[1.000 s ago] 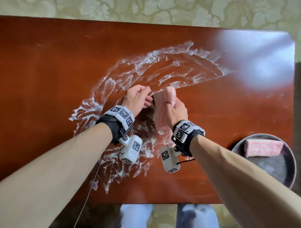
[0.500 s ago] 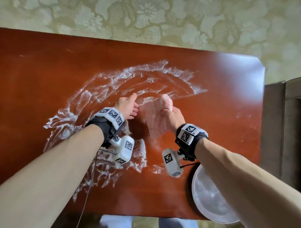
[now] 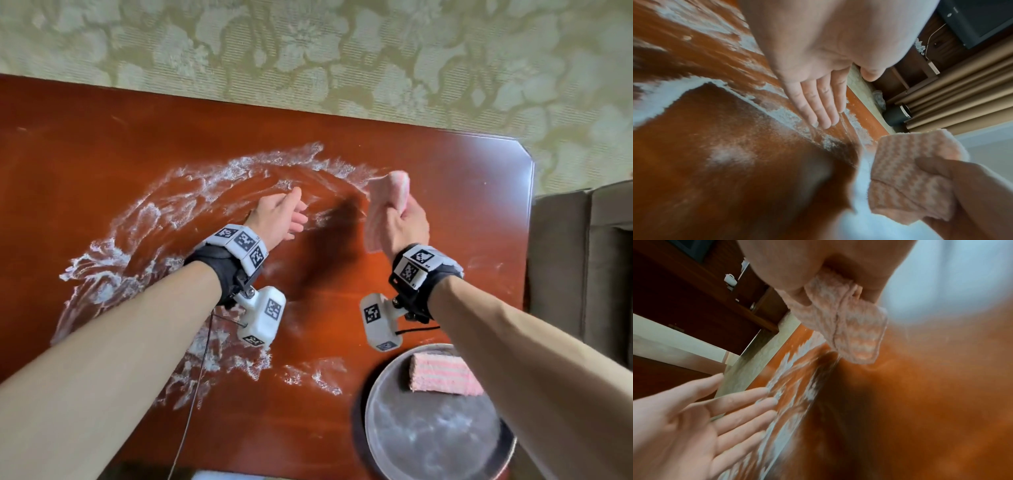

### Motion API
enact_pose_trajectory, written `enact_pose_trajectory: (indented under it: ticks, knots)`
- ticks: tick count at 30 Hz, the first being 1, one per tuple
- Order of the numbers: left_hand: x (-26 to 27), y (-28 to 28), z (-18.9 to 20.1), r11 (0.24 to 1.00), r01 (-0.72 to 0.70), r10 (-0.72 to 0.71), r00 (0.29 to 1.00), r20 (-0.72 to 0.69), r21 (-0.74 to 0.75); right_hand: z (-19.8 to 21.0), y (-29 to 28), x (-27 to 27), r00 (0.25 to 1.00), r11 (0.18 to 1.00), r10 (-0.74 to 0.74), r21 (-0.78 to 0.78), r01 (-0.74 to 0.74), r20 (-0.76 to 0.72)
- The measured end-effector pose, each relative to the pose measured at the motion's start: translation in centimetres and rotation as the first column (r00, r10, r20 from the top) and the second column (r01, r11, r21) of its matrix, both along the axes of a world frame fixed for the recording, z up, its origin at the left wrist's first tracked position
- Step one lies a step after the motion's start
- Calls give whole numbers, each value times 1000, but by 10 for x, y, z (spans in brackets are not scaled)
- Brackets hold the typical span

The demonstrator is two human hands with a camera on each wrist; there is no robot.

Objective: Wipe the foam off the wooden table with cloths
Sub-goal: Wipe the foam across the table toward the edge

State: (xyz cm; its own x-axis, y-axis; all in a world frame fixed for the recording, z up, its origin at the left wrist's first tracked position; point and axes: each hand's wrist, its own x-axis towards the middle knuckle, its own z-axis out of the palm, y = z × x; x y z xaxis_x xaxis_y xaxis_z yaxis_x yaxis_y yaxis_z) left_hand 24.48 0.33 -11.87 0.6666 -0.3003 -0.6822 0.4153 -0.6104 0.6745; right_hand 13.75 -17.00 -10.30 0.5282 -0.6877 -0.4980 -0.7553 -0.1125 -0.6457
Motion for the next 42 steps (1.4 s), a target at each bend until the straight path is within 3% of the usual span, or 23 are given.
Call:
enact_pose_trajectory:
  ticks: [7, 11, 14, 17, 21, 24, 28, 34, 38, 42]
  knots:
    - [18, -26, -14, 1000, -3, 4, 998, 60, -6, -3, -71, -1, 966, 920, 120, -339, -195, -228]
    - [30, -18, -18, 1000, 4, -5, 997, 72, 8, -16, -80, 5, 947, 902, 141, -357, -243, -287]
    - [37, -7, -22, 1000, -8, 8, 998, 58, -5, -29, -78, 9, 917, 918, 226, -242, -313, -329]
    - [41, 10, -28, 1000, -12, 12, 1000, 9, -7, -41, -57, 17, 898, 920, 313, -134, -367, -309]
    - [44, 34, -33, 998, -53, 53, 999, -4, -17, -45, -12, 24, 897, 906, 370, -121, -406, -242]
    - [47, 54, -37, 994, -104, 104, 995, -4, -27, -51, 29, 33, 842, 853, 481, -92, -514, -244]
    - [50, 87, -40, 991, -129, 129, 992, -4, -38, -59, 87, 47, 834, 847, 508, -48, -529, -217]
    - [49, 140, -33, 981, -186, 186, 982, -21, -58, -57, 160, 62, 770, 766, 626, -84, -637, -125]
    - [46, 175, -32, 978, -199, 198, 980, -27, -59, -53, 201, 67, 582, 576, 787, -90, -812, -206]
    - [40, 206, -32, 974, -221, 219, 975, -31, -54, -56, 239, 64, 626, 630, 760, -39, -775, -175]
